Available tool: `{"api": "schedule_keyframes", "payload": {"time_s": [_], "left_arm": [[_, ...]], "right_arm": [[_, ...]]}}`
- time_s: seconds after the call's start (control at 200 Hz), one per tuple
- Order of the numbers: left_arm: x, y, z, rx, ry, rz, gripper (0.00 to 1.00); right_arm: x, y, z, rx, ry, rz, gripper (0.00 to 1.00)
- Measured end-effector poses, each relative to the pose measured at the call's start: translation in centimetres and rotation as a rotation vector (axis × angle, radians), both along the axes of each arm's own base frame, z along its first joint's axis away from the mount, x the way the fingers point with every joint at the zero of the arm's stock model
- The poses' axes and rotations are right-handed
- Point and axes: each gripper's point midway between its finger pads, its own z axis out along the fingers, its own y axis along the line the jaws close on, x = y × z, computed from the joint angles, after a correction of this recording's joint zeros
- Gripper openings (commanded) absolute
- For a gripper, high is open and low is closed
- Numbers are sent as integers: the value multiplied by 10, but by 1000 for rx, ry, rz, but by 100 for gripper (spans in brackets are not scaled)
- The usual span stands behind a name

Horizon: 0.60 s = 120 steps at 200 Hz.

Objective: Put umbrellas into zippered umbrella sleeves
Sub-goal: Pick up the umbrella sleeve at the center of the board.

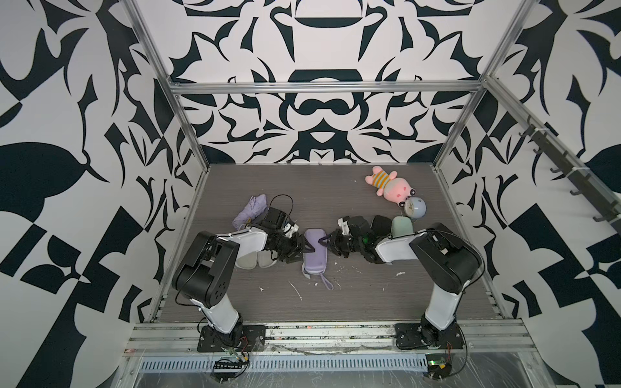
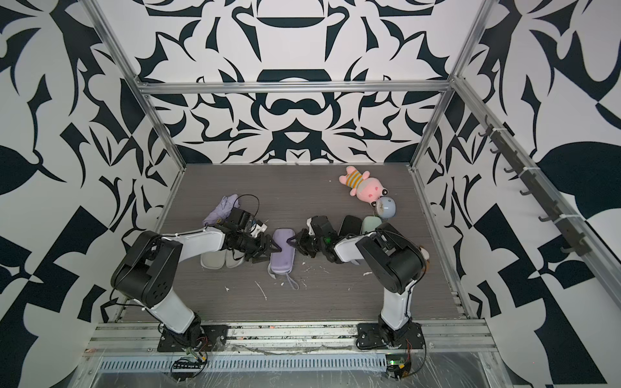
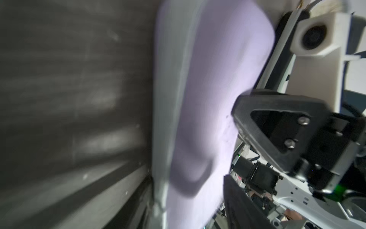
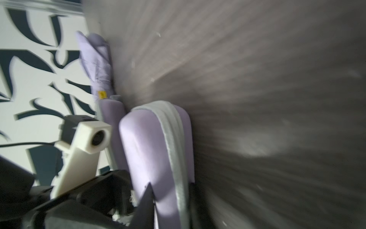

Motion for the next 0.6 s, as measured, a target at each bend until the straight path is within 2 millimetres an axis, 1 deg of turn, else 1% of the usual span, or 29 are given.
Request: {"api": "schedule_keyframes", "payload": {"time_s": [0.045,0.12,0.195,0.285,0.34,0.405,0.47,0.56,0.6], "left_arm": [[4,1,2,-11,-3,19,71],[11,5,9,-51,-21,58,76],[13,11,20,-102,-52,97,81],[18,18,34,-156,-96,141,83],[22,19,40,-188,-115,161,84],[28,16,47,-232,-129,182,81],[33,13,56,-279,-141,203,77],[41,5,71,-351,-170,221,66],[44,0,79,-383,-177,226,58]], "right_arm": [[3,1,4,22,-6,-2,0],[5,-1,10,38,-9,-1,0],[3,-3,18,56,-5,13,0],[-1,-4,36,88,-11,45,0],[-3,-3,50,112,-22,70,0],[-4,0,67,148,-39,101,0],[-4,4,82,180,-55,131,0],[-3,10,96,211,-69,164,0],[-3,12,101,220,-69,175,0]]}}
